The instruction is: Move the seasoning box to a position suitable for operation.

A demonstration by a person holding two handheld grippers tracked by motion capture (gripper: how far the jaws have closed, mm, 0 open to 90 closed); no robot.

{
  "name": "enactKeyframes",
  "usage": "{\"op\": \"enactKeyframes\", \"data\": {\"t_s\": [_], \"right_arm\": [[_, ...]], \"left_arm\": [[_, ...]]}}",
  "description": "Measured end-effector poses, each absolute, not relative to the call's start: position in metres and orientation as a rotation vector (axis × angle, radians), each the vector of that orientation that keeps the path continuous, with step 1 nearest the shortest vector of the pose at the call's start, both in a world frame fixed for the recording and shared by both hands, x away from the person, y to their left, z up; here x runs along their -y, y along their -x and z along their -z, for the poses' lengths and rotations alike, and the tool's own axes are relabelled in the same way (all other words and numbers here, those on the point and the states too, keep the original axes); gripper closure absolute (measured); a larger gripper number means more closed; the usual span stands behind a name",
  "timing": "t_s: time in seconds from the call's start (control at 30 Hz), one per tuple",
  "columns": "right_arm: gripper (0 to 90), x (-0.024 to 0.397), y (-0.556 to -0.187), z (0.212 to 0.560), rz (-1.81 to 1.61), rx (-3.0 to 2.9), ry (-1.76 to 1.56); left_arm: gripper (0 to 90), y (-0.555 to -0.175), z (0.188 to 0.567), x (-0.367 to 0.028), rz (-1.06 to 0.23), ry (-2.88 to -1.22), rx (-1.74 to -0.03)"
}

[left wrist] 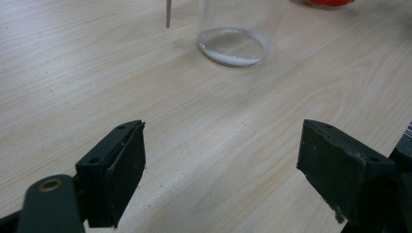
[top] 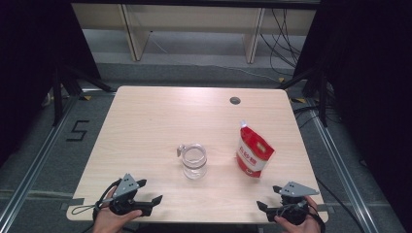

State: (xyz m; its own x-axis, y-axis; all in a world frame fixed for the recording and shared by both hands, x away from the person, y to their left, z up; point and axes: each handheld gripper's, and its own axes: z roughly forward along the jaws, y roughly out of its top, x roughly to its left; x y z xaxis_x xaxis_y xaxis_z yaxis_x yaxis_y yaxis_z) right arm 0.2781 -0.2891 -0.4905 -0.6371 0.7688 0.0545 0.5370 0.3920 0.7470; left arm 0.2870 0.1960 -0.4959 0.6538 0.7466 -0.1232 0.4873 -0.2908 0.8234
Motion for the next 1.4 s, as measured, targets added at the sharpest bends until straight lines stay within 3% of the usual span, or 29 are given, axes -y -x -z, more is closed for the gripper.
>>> {"op": "enactKeyframes", "data": {"t_s": [0.67, 1.0, 1.4], "right_arm": [[19.4, 0.290, -0.276, 0.489, -1.146, -2.331, -1.203], [20.7, 0.293, -0.279, 0.490, -1.137, -2.325, -1.163], [21.4, 0.290, -0.278, 0.491, -1.166, -2.319, -1.211]], "left_arm": [[25.7, -0.306, 0.485, -0.185, -0.376, -1.952, -0.923], [27.4, -0.327, 0.473, -0.182, -0.444, -1.964, -0.909], [46.4, -0.363, 0.476, -0.169, -0.505, -1.968, -0.926]]}}
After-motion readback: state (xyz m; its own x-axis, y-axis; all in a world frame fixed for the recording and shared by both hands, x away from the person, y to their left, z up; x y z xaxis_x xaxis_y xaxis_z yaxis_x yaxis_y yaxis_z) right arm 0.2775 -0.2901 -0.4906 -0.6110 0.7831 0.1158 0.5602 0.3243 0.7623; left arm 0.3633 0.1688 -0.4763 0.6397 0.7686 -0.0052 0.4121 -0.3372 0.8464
